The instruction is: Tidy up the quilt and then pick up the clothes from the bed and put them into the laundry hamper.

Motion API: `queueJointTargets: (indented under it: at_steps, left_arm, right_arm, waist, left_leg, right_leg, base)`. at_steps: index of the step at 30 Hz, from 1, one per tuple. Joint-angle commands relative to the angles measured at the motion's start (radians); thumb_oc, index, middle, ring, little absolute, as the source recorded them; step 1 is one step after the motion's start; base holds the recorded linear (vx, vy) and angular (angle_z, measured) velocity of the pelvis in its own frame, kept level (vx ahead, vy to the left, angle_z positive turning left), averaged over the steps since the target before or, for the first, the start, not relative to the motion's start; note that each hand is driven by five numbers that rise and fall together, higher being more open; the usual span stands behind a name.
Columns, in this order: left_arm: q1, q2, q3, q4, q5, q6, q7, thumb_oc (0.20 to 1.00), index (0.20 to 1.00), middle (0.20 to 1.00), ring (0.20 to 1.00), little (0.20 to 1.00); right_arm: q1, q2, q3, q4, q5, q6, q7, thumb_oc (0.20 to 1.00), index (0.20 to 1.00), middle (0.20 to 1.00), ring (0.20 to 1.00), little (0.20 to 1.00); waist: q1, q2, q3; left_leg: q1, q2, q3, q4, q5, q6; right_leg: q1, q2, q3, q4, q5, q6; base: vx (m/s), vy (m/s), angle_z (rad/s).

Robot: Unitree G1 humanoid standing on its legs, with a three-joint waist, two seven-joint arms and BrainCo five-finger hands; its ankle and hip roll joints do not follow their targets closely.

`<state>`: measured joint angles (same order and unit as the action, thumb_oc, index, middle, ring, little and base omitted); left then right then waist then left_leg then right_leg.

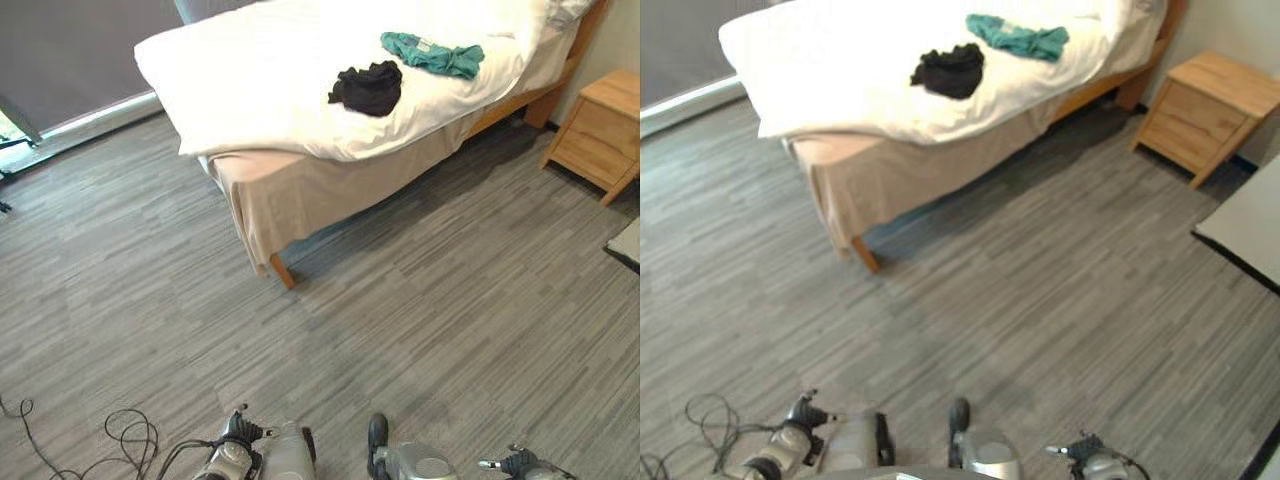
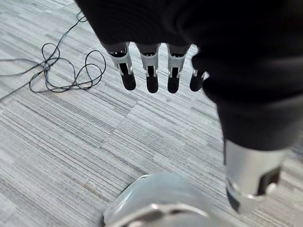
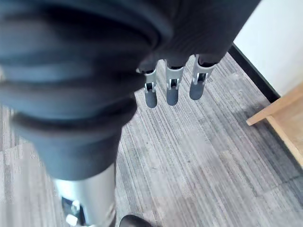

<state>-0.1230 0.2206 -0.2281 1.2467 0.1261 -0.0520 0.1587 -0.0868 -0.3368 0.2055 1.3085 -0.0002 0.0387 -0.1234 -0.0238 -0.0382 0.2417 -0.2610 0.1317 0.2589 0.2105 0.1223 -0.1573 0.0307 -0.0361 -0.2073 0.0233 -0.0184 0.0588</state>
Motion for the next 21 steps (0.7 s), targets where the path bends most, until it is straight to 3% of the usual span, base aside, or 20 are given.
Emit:
queueJointTargets:
  at_steps: [1,2,4,6,7,9,12,14,15,18,19,20,21]
  left_arm:
    - [0.034,0.021,0.001,0.014,0.020,0.020,0.008,1.000,1.000,1.000,1.000,1.000]
    - [0.036,0.020,0.002,0.014,0.021,0.020,0.008,1.000,1.000,1.000,1.000,1.000]
    - [0.063,0.025,0.013,0.037,0.028,0.032,0.003,1.000,1.000,1.000,1.000,1.000]
    - [0.061,0.033,0.017,0.047,0.042,0.041,-0.001,1.000,1.000,1.000,1.000,1.000]
    - [0.057,0.043,0.023,0.047,0.043,0.043,0.002,1.000,1.000,1.000,1.000,1.000]
    - [0.044,0.055,0.028,0.042,0.033,0.043,0.006,1.000,1.000,1.000,1.000,1.000]
    - [0.025,0.069,0.017,0.037,0.031,0.038,0.008,1.000,1.000,1.000,1.000,1.000]
    - [0.016,0.076,0.006,0.035,0.038,0.037,0.007,1.000,1.000,1.000,1.000,1.000]
    - [0.005,0.077,0.002,0.036,0.046,0.033,0.004,1.000,1.000,1.000,1.000,1.000]
    - [0.004,0.091,0.014,0.054,0.088,0.068,0.027,1.000,1.000,1.000,1.000,1.000]
    - [0.004,0.080,-0.008,0.043,0.080,0.026,0.011,1.000,1.000,1.000,1.000,1.000]
    - [0.009,0.073,-0.014,0.038,0.077,0.028,0.008,1.000,1.000,1.000,1.000,1.000]
    - [0.010,0.067,-0.011,0.039,0.062,0.024,0.007,1.000,1.000,1.000,1.000,1.000]
  right_arm:
    - [0.020,-0.022,-0.061,-0.040,-0.001,-0.017,-0.015,1.000,1.000,1.000,1.000,1.000]
    - [0.021,-0.022,-0.059,-0.039,-0.002,-0.017,-0.015,1.000,1.000,1.000,1.000,1.000]
    - [0.035,0.010,-0.048,-0.026,-0.025,-0.018,-0.005,1.000,1.000,1.000,1.000,1.000]
    - [0.048,0.035,-0.041,-0.030,-0.039,-0.018,0.006,1.000,1.000,1.000,1.000,1.000]
    - [0.045,0.044,-0.035,-0.033,-0.040,-0.014,0.010,1.000,1.000,1.000,1.000,1.000]
    - [0.034,0.060,-0.027,-0.041,-0.041,-0.013,0.009,1.000,1.000,1.000,1.000,1.000]
    - [0.033,0.071,-0.015,-0.047,-0.039,-0.012,0.009,1.000,1.000,1.000,1.000,1.000]
    - [0.032,0.067,-0.010,-0.047,-0.039,-0.009,0.009,1.000,1.000,1.000,1.000,1.000]
    - [0.031,0.064,-0.008,-0.036,-0.033,-0.006,0.010,1.000,1.000,1.000,1.000,1.000]
    - [0.027,0.038,0.022,-0.016,-0.089,0.011,0.025,1.000,1.000,1.000,1.000,1.000]
    - [0.034,0.053,0.006,-0.023,-0.062,-0.001,0.020,1.000,1.000,1.000,1.000,1.000]
    - [0.027,0.053,0.005,-0.025,-0.053,-0.002,0.016,1.000,1.000,1.000,1.000,1.000]
    - [0.025,0.044,0.007,-0.032,-0.045,-0.007,0.012,1.000,1.000,1.000,1.000,1.000]
  waist:
    - [-0.002,0.002,0.016]
    - [-0.001,0.000,0.018]
    - [0.017,-0.009,0.003]
    - [0.012,-0.022,0.013]
    - [0.004,-0.028,0.027]
    - [-0.004,-0.018,0.049]
    - [-0.018,-0.015,0.063]
    - [-0.035,-0.020,0.060]
    - [-0.056,-0.029,0.050]
    - [-0.064,-0.029,0.053]
    - [-0.051,-0.032,0.038]
    - [-0.054,-0.030,0.039]
    - [-0.046,-0.030,0.047]
  left_leg:
    - [0.139,-0.015,0.172,-0.237,-0.040,0.041]
    - [0.151,-0.021,0.176,-0.248,-0.038,0.042]
    - [0.186,-0.039,0.179,-0.240,-0.039,0.092]
    - [0.240,-0.059,0.181,-0.258,-0.071,0.124]
    - [0.270,-0.068,0.173,-0.265,-0.085,0.137]
    - [0.327,-0.059,0.145,-0.291,-0.108,0.147]
    - [0.360,-0.049,0.108,-0.298,-0.127,0.123]
    - [0.373,-0.053,0.083,-0.298,-0.143,0.105]
    - [0.390,-0.053,0.048,-0.298,-0.171,0.086]
    - [0.403,-0.041,0.041,-0.298,-0.185,0.074]
    - [0.430,-0.057,0.025,-0.289,-0.209,0.076]
    - [0.423,-0.051,0.015,-0.236,-0.223,0.071]
    - [0.359,-0.035,-0.012,-0.029,-0.212,0.043]
  right_leg:
    - [0.220,-0.024,0.061,-0.103,-0.175,0.059]
    - [0.224,-0.028,0.062,-0.101,-0.179,0.062]
    - [0.186,-0.038,0.038,0.107,-0.163,0.094]
    - [0.105,-0.073,0.036,0.336,-0.100,0.151]
    - [0.054,-0.085,0.056,0.435,-0.037,0.169]
    - [-0.075,-0.103,0.079,0.587,-0.003,0.166]
    - [-0.104,-0.117,0.047,0.402,-0.081,0.121]
    - [-0.092,-0.090,0.061,0.174,-0.074,0.113]
    - [-0.114,-0.069,0.125,-0.006,-0.017,0.125]
    - [-0.126,-0.068,0.146,-0.056,0.006,0.140]
    - [-0.114,-0.084,0.141,-0.048,0.006,0.124]
    - [-0.107,-0.075,0.144,-0.045,0.007,0.114]
    - [-0.052,-0.084,0.115,-0.053,-0.002,0.089]
  base:
    - [0.61,0.166,-0.06]
    - [0.57,0.137,-0.06]
    - [0.50,0.144,-0.06]
    - [0.35,0.143,0.31]
    - [0.31,0.090,0.44]
    - [0.33,0.022,0.42]
    - [0.37,-0.091,1.02]
    - [0.43,-0.241,0.85]
    - [0.38,-0.269,0.48]
    - [0.31,-0.192,0.78]
    - [0.31,-0.210,1.15]
    - [0.53,-0.392,0.60]
    - [0.31,-0.295,0.43]
